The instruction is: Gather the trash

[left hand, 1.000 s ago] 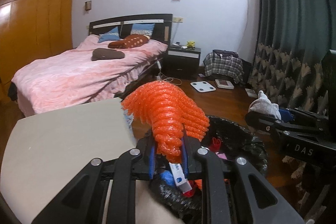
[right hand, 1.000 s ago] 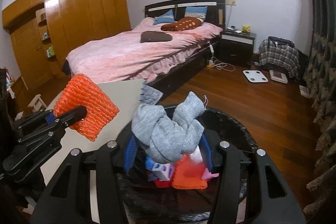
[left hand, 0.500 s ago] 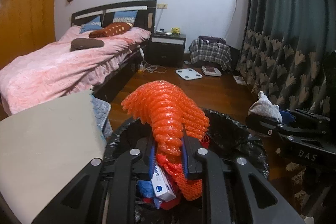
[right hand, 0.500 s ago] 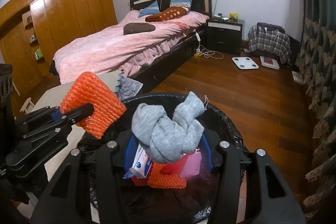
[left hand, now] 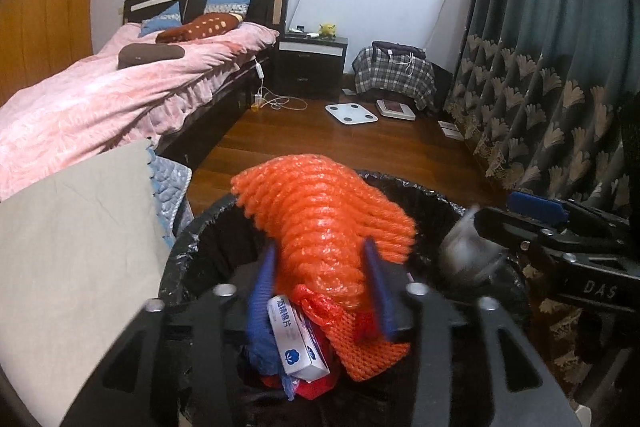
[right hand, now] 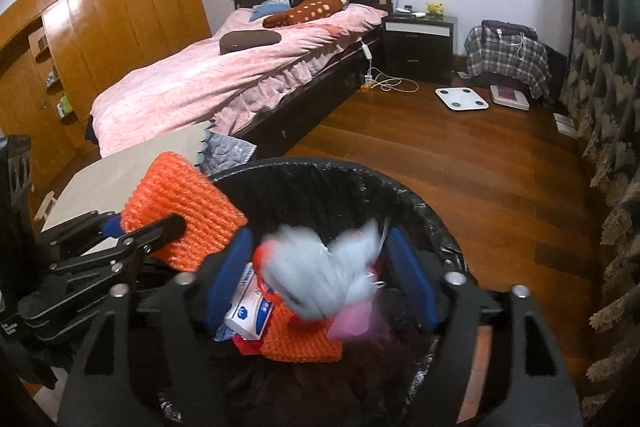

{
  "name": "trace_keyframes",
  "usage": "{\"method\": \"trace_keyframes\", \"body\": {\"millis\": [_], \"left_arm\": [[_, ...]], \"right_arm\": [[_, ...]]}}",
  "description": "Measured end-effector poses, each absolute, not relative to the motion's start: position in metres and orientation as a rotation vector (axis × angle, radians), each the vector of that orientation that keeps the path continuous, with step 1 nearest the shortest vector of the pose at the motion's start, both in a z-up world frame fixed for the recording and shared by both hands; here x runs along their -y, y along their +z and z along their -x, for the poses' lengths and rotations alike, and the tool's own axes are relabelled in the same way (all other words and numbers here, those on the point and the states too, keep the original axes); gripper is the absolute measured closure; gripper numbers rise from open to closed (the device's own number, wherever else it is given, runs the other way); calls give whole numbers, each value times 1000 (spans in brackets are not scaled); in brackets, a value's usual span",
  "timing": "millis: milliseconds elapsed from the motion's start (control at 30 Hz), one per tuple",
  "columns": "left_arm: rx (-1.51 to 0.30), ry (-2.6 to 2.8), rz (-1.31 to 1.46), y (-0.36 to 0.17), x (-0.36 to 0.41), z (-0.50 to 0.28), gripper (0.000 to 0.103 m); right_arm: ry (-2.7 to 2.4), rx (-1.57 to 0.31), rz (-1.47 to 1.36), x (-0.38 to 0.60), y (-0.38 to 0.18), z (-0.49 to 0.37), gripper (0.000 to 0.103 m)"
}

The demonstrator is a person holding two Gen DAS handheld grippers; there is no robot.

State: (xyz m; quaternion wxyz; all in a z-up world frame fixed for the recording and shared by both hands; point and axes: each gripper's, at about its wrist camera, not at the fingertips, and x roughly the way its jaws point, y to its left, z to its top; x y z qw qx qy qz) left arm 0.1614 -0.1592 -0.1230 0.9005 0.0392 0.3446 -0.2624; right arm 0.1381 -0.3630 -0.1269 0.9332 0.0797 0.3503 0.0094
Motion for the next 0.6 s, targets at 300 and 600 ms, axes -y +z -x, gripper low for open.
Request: {"method": "trace_keyframes", "body": {"millis": [300, 600], "left_arm": [[-738, -514, -72, -124, 141, -159, 17], [-673, -411, -55, -96, 106, -139, 8]], "right_arm": [[-32, -685, -176, 373, -117, -128, 7], [-2, -653, -184, 362, -93, -104, 5]]}}
